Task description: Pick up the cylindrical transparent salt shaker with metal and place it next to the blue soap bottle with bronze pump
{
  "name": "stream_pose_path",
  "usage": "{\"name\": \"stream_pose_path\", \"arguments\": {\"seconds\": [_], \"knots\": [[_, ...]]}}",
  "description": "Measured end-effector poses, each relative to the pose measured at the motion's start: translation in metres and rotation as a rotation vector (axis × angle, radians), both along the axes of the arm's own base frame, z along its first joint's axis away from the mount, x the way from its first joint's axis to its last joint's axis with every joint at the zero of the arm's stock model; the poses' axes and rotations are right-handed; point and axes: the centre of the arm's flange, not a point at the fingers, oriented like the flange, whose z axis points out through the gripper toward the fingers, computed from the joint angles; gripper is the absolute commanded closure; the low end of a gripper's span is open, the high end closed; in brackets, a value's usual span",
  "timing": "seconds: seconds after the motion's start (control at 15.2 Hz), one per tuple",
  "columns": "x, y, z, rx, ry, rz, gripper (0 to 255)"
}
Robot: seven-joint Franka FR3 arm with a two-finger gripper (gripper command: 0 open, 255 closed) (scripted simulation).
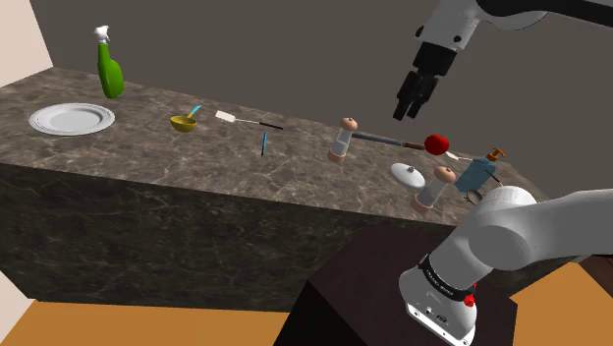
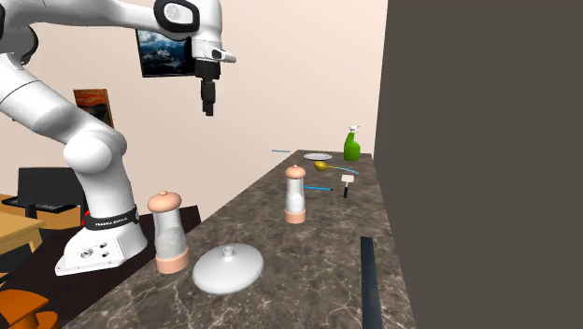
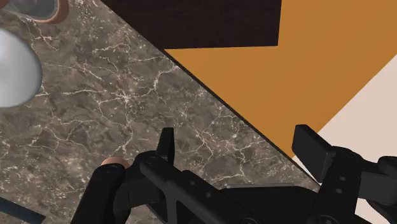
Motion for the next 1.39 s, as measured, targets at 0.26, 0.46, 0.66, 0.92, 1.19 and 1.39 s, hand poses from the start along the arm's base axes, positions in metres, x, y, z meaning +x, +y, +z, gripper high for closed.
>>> {"name": "stream_pose_path", "arguments": {"seconds": [0.26,0.46,0.66,0.92,1.19,1.39], "knots": [[0.017,-0.014,-0.014,-0.009,-0.008,0.0,0],[0.038,-0.033,-0.03,-0.022,-0.021,0.0,0],[0.067,-0.052,-0.049,-0.036,-0.034,0.0,0],[0.101,-0.077,-0.072,-0.054,-0.052,0.0,0],[0.139,-0.101,-0.097,-0.073,-0.07,0.0,0],[0.165,-0.124,-0.11,-0.087,-0.084,0.0,0]]}}
